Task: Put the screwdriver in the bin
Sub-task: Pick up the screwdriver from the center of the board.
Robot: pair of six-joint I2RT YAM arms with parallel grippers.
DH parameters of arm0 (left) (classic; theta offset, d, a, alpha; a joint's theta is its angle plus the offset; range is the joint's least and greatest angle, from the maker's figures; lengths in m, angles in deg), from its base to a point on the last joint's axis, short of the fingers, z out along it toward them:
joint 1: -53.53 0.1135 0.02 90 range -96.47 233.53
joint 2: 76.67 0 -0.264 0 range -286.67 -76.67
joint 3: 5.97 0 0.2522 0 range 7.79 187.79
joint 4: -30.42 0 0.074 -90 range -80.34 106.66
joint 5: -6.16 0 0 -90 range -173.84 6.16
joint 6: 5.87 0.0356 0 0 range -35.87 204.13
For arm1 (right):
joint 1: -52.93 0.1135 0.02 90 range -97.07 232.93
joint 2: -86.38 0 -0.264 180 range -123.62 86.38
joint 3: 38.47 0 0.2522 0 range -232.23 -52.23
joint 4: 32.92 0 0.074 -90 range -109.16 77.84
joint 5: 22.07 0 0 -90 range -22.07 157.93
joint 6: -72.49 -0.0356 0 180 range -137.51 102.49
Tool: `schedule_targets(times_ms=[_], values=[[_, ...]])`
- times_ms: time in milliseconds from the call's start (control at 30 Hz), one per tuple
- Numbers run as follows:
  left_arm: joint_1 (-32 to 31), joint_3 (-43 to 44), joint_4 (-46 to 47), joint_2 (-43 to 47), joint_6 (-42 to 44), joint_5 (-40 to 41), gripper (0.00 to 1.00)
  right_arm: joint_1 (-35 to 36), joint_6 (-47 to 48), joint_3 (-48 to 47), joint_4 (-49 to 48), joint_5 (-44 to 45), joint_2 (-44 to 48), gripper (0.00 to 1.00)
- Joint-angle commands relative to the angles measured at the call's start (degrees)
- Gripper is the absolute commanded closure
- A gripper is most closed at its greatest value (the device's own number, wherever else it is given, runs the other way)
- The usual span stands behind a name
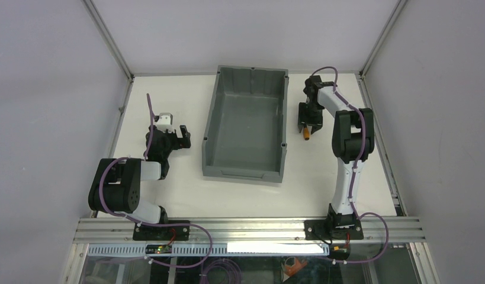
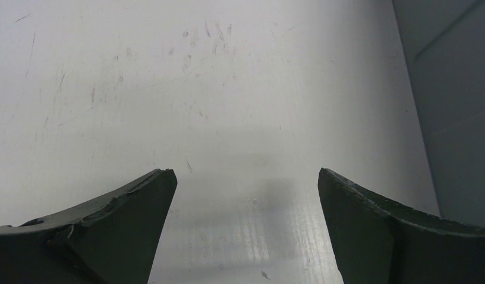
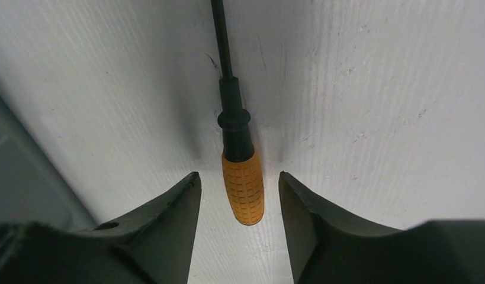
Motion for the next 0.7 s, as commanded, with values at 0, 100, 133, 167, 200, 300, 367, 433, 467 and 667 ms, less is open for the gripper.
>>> schedule_targets(times_ms=[0,100,133,167,200,300,367,433,467,667], values=[[0.4,0.8,4.3,0.0,0.6,-1.4,0.01,-0.6,0.1,-0.2,-1.2,0.0,-0.8,0.52],[0.4,0.8,4.4,0.0,0.6,-1.4,0.01,-0.5,0.1,-0.1,-1.3,0.2,-1.1,0.57],[0.4,0.8,4.3,-0.1,0.6,-1.4,0.01,-0.5,0.2,-0.1,-1.3,0.4,-1.1,0.58],[0.4,0.8,4.3,0.0,0.6,-1.4,0.01,-0.6,0.3,-0.1,-1.3,0.5,-1.3,0.6],[0.4,0.8,4.3,0.0,0.6,-1.4,0.01,-0.5,0.3,-0.2,-1.4,0.6,-1.4,0.61],[0.4,0.8,4.3,0.0,0.6,-1.4,0.01,-0.5,0.4,-0.3,-1.3,0.9,-1.6,0.66],[0.4,0.8,4.3,0.0,0.6,-1.4,0.01,-0.6,0.4,-0.2,-1.4,1.1,-1.7,0.71],[0.4,0.8,4.3,0.0,0.6,-1.4,0.01,-0.5,0.4,-0.4,-1.3,1.4,-1.9,0.77],[0.4,0.8,4.3,0.0,0.6,-1.4,0.01,-0.6,0.5,-0.4,-1.3,1.4,-1.8,0.79],[0.4,0.8,4.3,0.0,0.6,-1.4,0.01,-0.5,0.3,-0.3,-1.3,0.2,0.2,0.9]])
